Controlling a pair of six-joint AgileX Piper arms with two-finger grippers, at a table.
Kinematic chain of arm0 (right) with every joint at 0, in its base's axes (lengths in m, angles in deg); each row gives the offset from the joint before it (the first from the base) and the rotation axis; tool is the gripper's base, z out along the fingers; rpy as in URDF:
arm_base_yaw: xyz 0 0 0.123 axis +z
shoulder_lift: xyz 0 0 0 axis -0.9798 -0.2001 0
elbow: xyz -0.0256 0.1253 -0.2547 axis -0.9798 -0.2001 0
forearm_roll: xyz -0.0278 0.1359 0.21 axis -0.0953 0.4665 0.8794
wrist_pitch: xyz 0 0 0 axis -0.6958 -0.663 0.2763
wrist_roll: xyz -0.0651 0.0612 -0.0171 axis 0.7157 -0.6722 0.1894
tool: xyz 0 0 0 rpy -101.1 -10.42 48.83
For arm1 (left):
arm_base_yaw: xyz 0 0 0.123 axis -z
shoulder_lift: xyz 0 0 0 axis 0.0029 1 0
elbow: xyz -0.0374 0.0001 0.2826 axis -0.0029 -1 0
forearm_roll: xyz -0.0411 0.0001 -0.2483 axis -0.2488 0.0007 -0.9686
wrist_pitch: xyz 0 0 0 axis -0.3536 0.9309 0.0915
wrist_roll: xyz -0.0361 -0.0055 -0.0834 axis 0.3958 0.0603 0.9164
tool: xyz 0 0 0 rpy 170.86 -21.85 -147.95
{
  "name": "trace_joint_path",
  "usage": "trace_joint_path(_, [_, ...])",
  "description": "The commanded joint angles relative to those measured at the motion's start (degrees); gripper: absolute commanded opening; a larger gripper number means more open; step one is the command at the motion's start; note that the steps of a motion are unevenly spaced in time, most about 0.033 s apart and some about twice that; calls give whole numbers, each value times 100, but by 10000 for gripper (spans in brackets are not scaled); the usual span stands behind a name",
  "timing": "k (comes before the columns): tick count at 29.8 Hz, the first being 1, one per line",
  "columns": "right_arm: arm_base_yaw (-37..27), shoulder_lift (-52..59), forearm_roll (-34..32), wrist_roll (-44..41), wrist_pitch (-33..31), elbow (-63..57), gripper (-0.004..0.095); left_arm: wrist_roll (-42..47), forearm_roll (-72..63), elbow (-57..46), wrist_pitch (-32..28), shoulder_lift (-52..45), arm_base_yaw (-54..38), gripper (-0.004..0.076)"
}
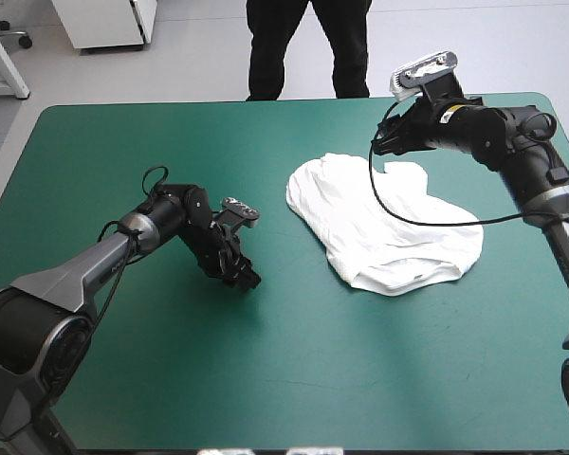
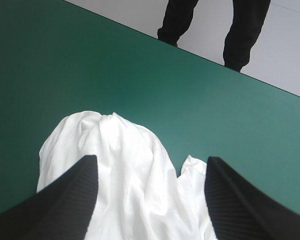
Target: Fold the cloth
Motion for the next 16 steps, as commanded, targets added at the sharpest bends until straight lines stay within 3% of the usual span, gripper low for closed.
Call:
trace_joint_path(1, [-11, 244, 88, 49, 304, 206, 577, 7, -132, 129, 20, -252, 15, 349])
trace_joint_path(10, [-11, 244, 88, 49, 304, 206, 577, 7, -132, 129, 35, -263, 15, 349])
trace_joint_path(16, [-11, 254, 21, 63, 193, 206, 577, 21, 622, 570, 472, -718, -5, 349])
